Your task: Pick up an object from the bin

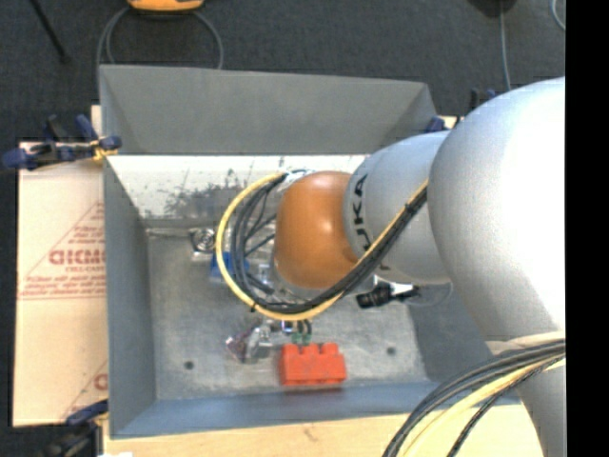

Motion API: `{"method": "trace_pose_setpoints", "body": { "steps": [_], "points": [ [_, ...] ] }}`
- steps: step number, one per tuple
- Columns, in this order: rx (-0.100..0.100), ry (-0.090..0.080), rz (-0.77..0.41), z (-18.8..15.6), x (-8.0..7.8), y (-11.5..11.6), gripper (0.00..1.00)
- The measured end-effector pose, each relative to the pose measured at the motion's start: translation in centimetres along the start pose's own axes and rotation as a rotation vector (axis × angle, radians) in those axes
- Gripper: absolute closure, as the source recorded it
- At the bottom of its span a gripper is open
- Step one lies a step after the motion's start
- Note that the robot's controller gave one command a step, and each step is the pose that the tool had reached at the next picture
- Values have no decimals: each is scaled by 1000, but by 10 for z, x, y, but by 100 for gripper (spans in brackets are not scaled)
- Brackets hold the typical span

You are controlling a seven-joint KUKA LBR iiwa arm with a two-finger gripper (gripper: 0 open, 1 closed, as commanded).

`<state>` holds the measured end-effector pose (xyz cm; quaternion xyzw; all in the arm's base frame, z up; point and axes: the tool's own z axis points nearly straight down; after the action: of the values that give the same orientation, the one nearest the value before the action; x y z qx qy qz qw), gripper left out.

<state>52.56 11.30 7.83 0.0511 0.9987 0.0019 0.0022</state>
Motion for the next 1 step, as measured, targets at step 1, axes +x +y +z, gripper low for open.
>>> {"method": "trace_pose_setpoints", "body": {
  "steps": [1],
  "points": [
    [1,8,1,-3,0,1,100]
  ]
}}
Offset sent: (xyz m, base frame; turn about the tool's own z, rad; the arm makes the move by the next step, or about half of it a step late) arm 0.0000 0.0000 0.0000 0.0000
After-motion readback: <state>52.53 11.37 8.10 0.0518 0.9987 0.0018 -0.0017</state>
